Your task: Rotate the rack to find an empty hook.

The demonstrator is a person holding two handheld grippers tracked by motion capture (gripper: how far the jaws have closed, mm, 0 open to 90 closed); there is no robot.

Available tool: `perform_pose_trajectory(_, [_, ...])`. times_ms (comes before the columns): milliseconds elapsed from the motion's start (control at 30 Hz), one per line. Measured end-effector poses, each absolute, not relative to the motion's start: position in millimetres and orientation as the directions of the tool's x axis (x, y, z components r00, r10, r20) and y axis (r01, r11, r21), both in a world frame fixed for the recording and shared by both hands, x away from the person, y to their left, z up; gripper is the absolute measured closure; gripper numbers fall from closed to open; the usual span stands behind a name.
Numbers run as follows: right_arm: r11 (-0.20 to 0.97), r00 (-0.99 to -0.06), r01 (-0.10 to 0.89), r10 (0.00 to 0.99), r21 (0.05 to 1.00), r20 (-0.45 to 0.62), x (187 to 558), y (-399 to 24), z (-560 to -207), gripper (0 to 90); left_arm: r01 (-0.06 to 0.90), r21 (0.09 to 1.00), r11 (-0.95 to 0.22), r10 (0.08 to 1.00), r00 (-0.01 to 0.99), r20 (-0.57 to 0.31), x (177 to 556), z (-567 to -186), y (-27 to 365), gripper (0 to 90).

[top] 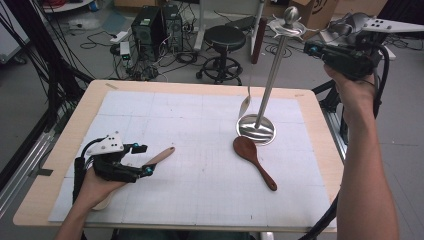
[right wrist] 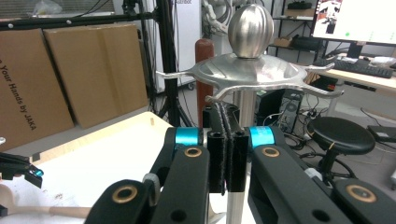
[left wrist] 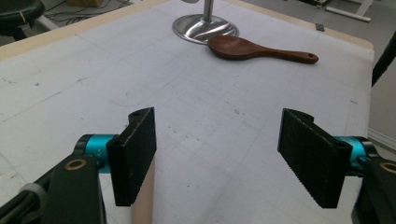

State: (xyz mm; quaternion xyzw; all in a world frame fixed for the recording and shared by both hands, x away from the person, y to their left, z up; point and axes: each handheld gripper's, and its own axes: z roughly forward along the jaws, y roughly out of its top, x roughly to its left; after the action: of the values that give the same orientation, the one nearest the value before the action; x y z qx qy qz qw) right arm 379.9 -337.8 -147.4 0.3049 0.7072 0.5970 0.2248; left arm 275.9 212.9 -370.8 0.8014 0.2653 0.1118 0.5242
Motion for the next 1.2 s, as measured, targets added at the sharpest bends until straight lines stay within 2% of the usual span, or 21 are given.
perform_pose_trajectory(400, [0.098, -0.725, 0.146, 0.687, 0.984, 0.039, 380, -335, -144, 89.9, 0.310, 0.899, -0.309, 0.545, 0.832, -0.099, 276, -371, 212, 28.8])
perform_pose_trajectory(1200, [0.124, -0.756, 0.129, 0.654, 0.984, 0.017, 384, -303, -142, 89.9, 0.313, 0.898, -0.309, 0.544, 0.833, -0.103, 276, -372, 213, 28.8])
